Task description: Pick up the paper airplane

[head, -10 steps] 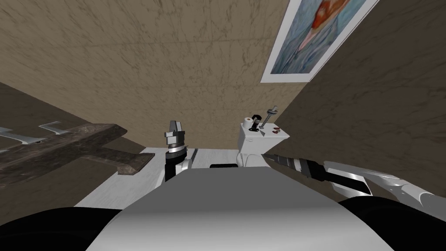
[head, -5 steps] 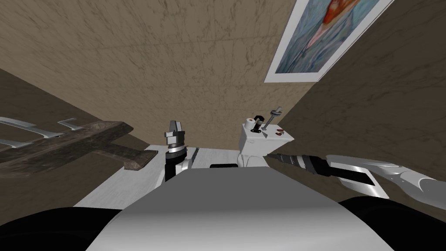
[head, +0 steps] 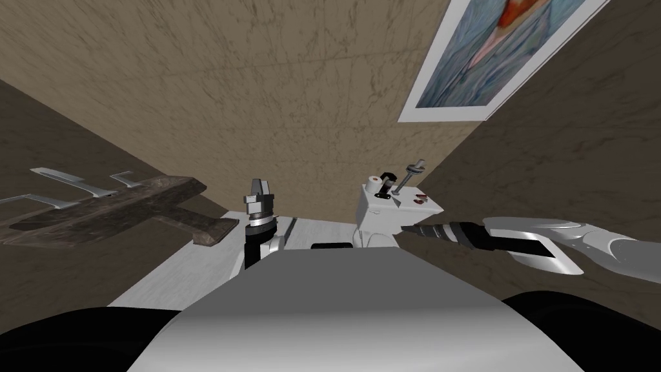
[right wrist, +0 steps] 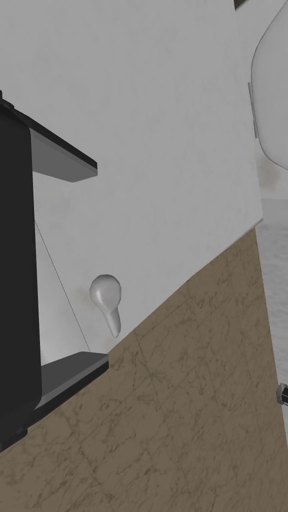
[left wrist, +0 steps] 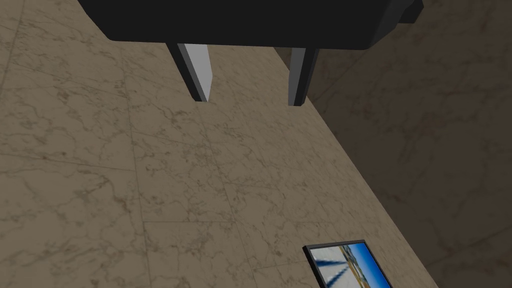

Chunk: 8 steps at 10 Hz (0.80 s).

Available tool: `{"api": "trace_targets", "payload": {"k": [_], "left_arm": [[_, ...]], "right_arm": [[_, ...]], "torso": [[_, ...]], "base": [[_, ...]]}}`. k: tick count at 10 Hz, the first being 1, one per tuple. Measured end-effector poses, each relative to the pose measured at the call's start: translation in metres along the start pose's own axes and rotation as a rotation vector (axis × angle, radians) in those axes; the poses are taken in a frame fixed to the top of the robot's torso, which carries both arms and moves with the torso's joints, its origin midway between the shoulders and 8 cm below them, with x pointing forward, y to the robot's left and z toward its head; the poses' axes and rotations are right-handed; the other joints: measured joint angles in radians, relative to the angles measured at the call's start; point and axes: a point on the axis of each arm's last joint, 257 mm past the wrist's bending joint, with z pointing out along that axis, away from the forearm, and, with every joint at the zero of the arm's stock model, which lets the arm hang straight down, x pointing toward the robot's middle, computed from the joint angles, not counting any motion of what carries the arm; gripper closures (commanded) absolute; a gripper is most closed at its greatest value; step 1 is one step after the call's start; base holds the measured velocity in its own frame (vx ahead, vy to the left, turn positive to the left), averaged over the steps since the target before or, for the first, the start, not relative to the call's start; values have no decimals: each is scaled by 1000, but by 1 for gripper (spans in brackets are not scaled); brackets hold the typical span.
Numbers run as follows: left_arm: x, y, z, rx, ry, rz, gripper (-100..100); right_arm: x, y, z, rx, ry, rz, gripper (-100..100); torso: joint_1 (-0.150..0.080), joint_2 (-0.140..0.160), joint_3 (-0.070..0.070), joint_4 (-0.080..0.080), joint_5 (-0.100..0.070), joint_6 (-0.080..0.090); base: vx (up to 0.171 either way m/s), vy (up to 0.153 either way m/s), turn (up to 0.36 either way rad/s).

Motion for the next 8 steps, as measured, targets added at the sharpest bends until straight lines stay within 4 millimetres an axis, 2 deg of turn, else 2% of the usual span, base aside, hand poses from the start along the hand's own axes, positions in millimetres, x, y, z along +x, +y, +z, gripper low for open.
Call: {"api": "trace_targets", "payload": {"k": [4, 5, 8], "left_arm": [[0, 0, 0, 0, 0, 0, 0], [0, 0, 0, 0, 0, 0, 0], [0, 0, 0, 0, 0, 0, 0]], "right_arm": [[-20, -17, -13, 72, 38, -52, -100], [-18, -22, -14, 86, 55, -72, -100], [-35, -27, -20, 119, 71, -112, -100]], "torso": [[0, 0, 0, 0, 0, 0], [0, 0, 0, 0, 0, 0], [0, 0, 0, 0, 0, 0]], "base": [[2, 0, 56], [12, 0, -31], [15, 1, 51]]}}
